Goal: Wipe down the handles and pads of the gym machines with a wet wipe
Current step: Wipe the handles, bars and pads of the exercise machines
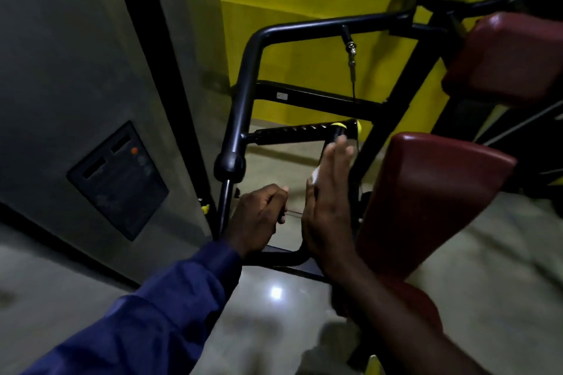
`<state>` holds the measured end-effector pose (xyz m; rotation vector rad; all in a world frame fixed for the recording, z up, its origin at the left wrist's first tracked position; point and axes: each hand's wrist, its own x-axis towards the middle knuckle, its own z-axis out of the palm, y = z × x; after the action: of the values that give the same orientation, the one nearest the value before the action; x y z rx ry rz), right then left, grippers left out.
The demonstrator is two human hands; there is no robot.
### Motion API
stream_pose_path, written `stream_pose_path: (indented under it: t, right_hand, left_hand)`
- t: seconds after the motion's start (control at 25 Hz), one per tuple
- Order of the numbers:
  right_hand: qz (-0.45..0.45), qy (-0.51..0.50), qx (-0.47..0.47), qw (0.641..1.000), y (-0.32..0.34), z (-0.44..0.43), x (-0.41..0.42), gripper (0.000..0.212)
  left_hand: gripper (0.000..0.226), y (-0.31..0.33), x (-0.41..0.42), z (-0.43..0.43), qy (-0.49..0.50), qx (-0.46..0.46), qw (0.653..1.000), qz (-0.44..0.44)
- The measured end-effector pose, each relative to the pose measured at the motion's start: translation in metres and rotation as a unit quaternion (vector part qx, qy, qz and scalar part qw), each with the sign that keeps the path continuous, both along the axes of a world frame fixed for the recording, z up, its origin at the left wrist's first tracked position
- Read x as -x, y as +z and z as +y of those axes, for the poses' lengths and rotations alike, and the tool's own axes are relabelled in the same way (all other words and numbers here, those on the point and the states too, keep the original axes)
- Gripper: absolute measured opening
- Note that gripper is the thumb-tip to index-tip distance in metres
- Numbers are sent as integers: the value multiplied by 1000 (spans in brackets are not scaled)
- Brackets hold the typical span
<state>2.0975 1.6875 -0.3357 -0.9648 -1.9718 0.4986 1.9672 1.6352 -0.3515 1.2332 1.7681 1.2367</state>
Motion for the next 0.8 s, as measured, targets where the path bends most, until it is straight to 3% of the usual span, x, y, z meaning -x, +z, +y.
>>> stream_pose_path:
  t: [0.12,0.16,0.24,0.28,0.36,0.4,0.44,0.52,0.6,0.68,0.8]
  right_hand:
    - [-84,127,-44,987,-29,-1,-24,61]
    - [-77,153,40,984,-26,15,-31,61]
    - [-1,65,205,977,3,53,-33,76]
    - [41,16,204,978,23,74,-37,62]
    - [87,-35,57,994,58,117,-43,22]
    - [90,-32,0,995,74,137,-42,14]
    - [72,3,-27,997,90,153,-46,12]
    - [-61,146,-31,987,95,186,-46,24]
    - [-212,293,-8,932,85,203,-55,39]
    - [-232,371,19,899,83,213,-67,39]
    - [-195,401,75,892,99,233,-63,34]
  left_hand:
    - [41,3,1,12,15,-39,998,-52]
    - [40,5,2,17,20,-50,997,-53]
    - [40,10,3,29,38,-68,996,-49]
    - [39,14,3,35,50,-77,995,-42]
    - [38,21,1,48,81,-95,992,-8]
    - [36,23,1,54,100,-100,990,9]
    - [34,24,1,61,122,-102,987,22]
    - [32,27,1,73,164,-101,981,37]
    - [34,28,3,81,202,-99,973,58]
    - [32,30,10,85,247,-97,960,83]
    - [30,27,25,84,333,-79,927,156]
